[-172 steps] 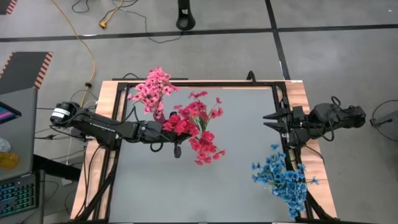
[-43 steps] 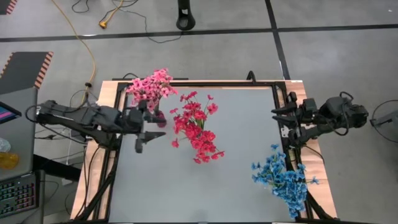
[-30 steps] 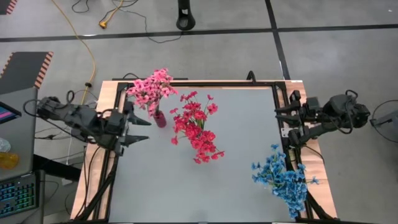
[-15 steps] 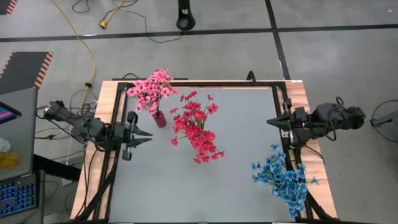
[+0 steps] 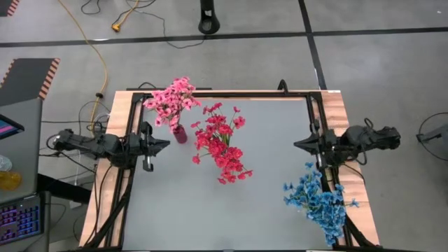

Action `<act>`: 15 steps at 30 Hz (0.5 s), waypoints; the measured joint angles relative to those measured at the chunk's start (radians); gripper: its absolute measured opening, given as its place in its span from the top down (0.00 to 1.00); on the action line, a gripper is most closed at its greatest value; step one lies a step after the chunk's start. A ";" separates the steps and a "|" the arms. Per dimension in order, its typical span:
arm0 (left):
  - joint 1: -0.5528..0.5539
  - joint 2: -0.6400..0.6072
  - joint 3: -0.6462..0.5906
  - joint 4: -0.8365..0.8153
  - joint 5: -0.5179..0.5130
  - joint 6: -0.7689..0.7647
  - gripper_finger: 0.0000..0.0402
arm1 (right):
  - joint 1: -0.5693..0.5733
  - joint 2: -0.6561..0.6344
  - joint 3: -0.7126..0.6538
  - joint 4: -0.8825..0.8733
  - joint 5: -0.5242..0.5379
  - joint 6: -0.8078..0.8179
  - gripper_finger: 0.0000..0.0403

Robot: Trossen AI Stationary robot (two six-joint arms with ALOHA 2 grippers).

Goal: Sort flowers into vase by color
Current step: Return to Home Position

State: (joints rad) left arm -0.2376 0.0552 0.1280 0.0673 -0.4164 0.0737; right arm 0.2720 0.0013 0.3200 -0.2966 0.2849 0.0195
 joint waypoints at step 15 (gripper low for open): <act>0.108 -0.051 -0.118 0.052 0.011 0.015 1.00 | -0.003 0.002 -0.142 0.228 0.007 -0.024 0.94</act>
State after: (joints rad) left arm -0.1293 0.0043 0.0097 0.1192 -0.4054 0.0891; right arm 0.2693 0.0035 0.1783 -0.0691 0.2924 -0.0042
